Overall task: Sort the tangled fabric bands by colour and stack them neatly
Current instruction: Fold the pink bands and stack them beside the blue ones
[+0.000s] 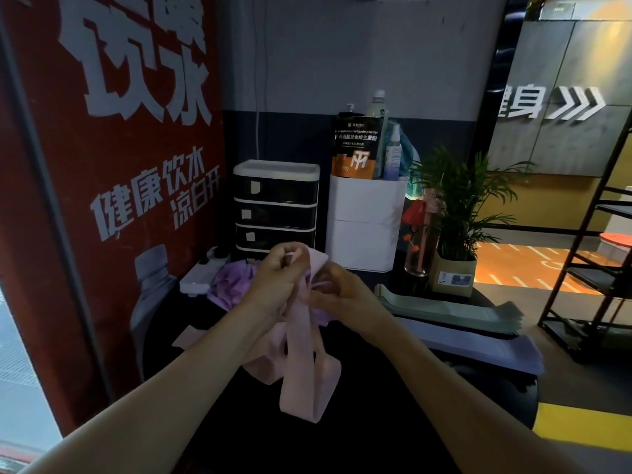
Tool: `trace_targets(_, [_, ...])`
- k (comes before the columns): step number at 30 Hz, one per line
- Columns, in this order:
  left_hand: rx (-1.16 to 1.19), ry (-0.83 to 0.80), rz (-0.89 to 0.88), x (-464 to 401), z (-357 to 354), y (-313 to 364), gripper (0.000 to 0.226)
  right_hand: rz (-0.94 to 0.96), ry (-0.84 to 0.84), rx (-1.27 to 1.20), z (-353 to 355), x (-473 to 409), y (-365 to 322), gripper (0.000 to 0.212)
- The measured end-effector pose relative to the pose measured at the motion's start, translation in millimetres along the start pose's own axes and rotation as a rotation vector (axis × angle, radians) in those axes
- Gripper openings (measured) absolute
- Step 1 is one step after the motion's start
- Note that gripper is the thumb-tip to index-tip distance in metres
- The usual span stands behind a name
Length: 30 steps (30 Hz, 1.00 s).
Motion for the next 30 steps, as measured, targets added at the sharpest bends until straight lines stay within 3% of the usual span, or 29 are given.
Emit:
trace_targets(3, [-0.076,-0.03,-0.038,2,-5,5,0.006,0.051,0.084,0.202,3,-6,-6,0.006])
trace_targets(6, [-0.176,-0.039,-0.104,2,0,13,0.01,0.066,0.257,0.305,31,-2,-8,0.021])
trace_targets(8, [-0.282,-0.015,-0.137,0,11,14,0.011,0.067,0.306,0.192,50,3,-5,0.012])
trace_targets(11, [-0.406,0.003,-0.149,-2,22,11,0.01,0.022,0.315,-0.043,70,9,3,0.014])
trace_targets(13, [-0.421,-0.026,-0.131,-4,22,6,0.019,0.001,0.297,-0.085,76,13,5,0.008])
trace_targets(15, [-0.44,-0.082,-0.072,-5,21,-4,0.019,-0.015,0.278,-0.12,79,18,6,0.015])
trace_targets(18, [-0.36,-0.167,0.057,-4,19,-22,0.007,-0.033,0.27,-0.247,85,21,13,0.032])
trace_targets(20, [-0.278,-0.181,0.116,-2,19,-29,0.013,-0.044,0.292,-0.326,89,22,18,0.033])
trace_targets(24, [-0.2,-0.243,0.152,2,16,-33,0.008,-0.055,0.337,-0.45,93,22,25,0.029])
trace_targets(30, [-0.273,-0.252,0.107,3,17,-26,0.008,-0.038,0.364,-0.491,92,24,19,0.03])
Point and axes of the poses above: each hand's wrist, its own x-axis away from the middle knuckle, its own z-axis out of the back of the hand, y = z × x, the point moved 10 cm from there along -x, towards the middle knuckle, and after that the axes turned 3 degrees about -x, right-handed, at the moved point
